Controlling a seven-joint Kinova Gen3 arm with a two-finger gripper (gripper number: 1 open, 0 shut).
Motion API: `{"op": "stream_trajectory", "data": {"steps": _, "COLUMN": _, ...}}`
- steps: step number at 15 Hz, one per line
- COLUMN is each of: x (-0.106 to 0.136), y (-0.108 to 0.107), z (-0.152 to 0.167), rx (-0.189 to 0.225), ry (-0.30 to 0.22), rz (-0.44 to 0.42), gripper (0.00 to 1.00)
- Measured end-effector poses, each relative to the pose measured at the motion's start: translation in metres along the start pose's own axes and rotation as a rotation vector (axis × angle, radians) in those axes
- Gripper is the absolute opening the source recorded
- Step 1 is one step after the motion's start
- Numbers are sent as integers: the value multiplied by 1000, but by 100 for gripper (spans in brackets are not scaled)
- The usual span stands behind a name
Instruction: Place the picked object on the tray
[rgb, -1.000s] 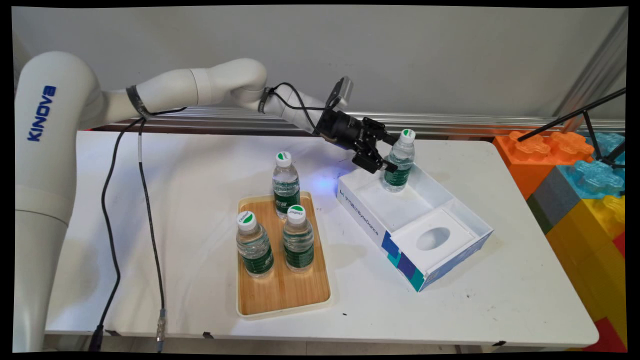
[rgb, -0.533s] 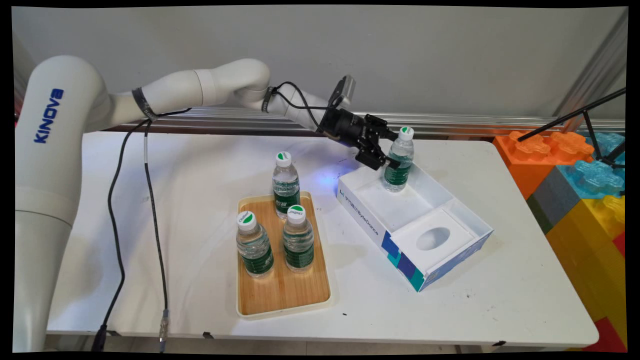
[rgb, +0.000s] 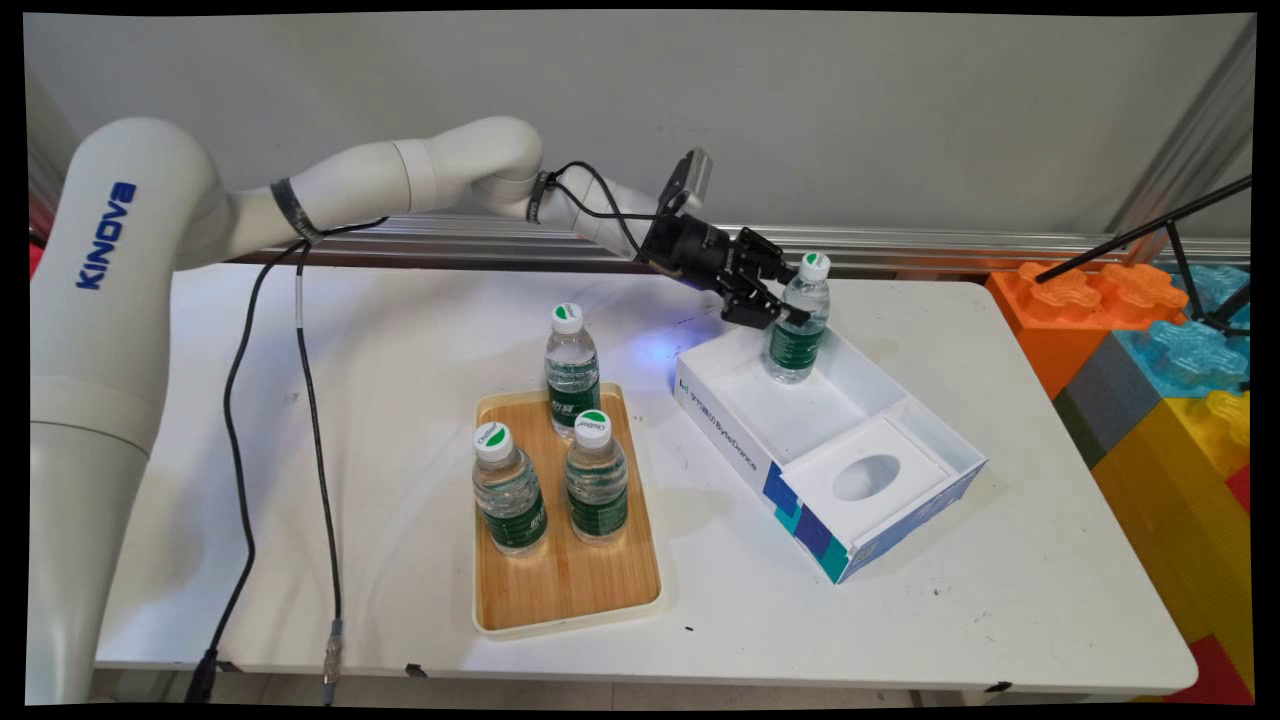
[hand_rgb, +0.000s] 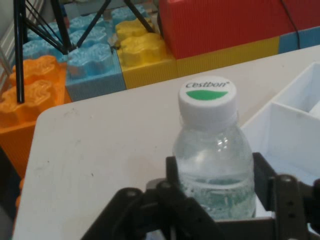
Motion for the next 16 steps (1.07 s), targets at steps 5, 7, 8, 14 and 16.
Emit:
{"op": "stream_trajectory", "data": {"steps": 5, "x": -1, "y": -3, "z": 0, "rx": 7, "ry": -1, "rz": 16, "gripper": 0}}
{"op": "stream_trajectory", "data": {"steps": 7, "x": -1, "y": -4, "z": 0, "rx": 11, "ry": -1, "rz": 18, "gripper": 0}}
{"op": "stream_trajectory", "data": {"steps": 8, "x": -1, "y": -4, "z": -1, "rx": 13, "ry": -1, "rz": 17, "gripper": 0}}
{"op": "stream_trajectory", "data": {"steps": 14, "x": 5, "y": -2, "z": -10, "rx": 22, "ry": 6, "rz": 12, "gripper": 0}}
{"op": "stream_trajectory", "data": {"steps": 16, "x": 9, "y": 1, "z": -15, "rx": 23, "ry": 12, "rz": 9, "gripper": 0}}
